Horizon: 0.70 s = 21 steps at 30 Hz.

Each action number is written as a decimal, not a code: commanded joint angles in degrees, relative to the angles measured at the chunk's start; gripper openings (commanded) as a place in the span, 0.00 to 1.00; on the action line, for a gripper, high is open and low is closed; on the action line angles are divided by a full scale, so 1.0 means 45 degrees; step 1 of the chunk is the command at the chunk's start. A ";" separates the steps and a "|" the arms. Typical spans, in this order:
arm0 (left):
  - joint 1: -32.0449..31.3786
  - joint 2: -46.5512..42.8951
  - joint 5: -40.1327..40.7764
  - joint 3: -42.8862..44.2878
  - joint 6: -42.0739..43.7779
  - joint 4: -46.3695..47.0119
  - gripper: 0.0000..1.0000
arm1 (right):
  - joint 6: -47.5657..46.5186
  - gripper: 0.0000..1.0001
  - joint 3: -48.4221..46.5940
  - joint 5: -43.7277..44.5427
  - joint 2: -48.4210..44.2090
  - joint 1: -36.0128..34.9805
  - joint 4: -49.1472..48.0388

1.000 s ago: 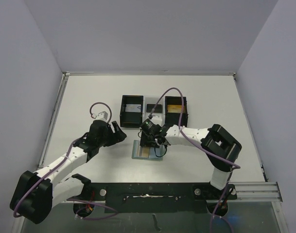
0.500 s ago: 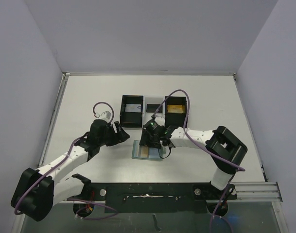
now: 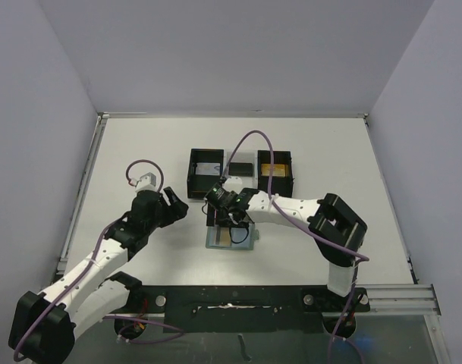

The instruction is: Take the credit cards out of the card holder

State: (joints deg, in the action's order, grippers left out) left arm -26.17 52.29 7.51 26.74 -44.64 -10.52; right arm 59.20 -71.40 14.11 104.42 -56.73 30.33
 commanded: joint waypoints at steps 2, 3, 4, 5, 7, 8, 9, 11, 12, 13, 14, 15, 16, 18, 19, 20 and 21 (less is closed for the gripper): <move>0.0008 -0.0364 0.0695 0.0310 -0.0119 0.0004 0.66 | 0.0421 0.68 -0.0595 0.0766 0.0555 -0.0179 0.1194; 0.0010 -0.0323 0.0653 0.0308 -0.0119 0.0028 0.66 | 0.0329 0.68 -0.0555 0.0599 0.0622 -0.0183 0.1015; 0.0003 -0.0291 0.0614 0.0288 -0.0118 0.0075 0.66 | 0.0180 0.68 -0.0491 0.0415 0.0714 -0.0186 0.0805; 0.0014 -0.0219 0.0555 0.0278 -0.0118 0.0137 0.66 | 0.0059 0.68 -0.0407 0.0277 0.0784 -0.0186 0.0588; 0.0016 -0.0071 0.0461 0.0302 -0.0147 0.0189 0.66 | -0.0036 0.68 -0.0342 0.0021 0.1035 -0.0089 0.0480; 0.0016 0.0001 0.0439 0.0335 -0.0149 0.0190 0.66 | -0.0048 0.67 -0.0403 -0.0023 0.1161 -0.0072 0.0586; 0.0016 0.0027 0.0399 0.0345 -0.0154 0.0190 0.66 | -0.0040 0.67 -0.0436 -0.0029 0.1242 -0.0082 0.0661; 0.0016 0.0070 0.0330 0.0313 -0.0141 0.0217 0.66 | -0.0012 0.67 -0.0451 -0.0062 0.1369 -0.0103 0.0725; 0.0016 0.0078 0.0276 0.0281 -0.0138 0.0274 0.66 | 0.0022 0.66 -0.0429 -0.0085 0.1398 -0.0125 0.0754; 0.0016 0.0115 0.0230 0.0270 -0.0126 0.0328 0.66 | 0.0069 0.65 -0.0400 -0.0088 0.1416 -0.0123 0.0777; 0.0016 0.0142 0.0170 0.0254 -0.0119 0.0386 0.66 | 0.0106 0.63 -0.0316 -0.0091 0.1396 -0.0127 0.0773; 0.0016 0.0201 0.0100 0.0266 -0.0119 0.0412 0.66 | 0.0123 0.60 -0.0234 -0.0106 0.1335 -0.0120 0.0718; 0.0016 0.0287 -0.0006 0.0263 -0.0118 0.0472 0.66 | 0.0101 0.58 -0.0124 -0.0168 0.1269 -0.0117 0.0621; 0.0016 0.0475 -0.0253 0.0283 -0.0054 0.0592 0.66 | 0.0025 0.55 0.0088 -0.0344 0.1033 -0.0073 0.0162; 0.0013 0.0563 -0.0368 0.0287 -0.0032 0.0614 0.66 | -0.0021 0.53 0.0229 -0.0455 0.0955 -0.0060 -0.0083; 0.0006 0.0642 -0.0483 0.0305 -0.0022 0.0634 0.66 | -0.0029 0.51 0.0356 -0.0535 0.0853 -0.0017 -0.0290; 0.0009 0.0720 -0.0597 0.0297 -0.0011 0.0671 0.66 | -0.0030 0.49 0.0475 -0.0613 0.0720 0.0025 -0.0489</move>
State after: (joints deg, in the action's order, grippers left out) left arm -26.17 54.43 7.42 26.72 -44.82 -10.46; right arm 59.79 -72.07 13.37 108.47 -56.99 31.09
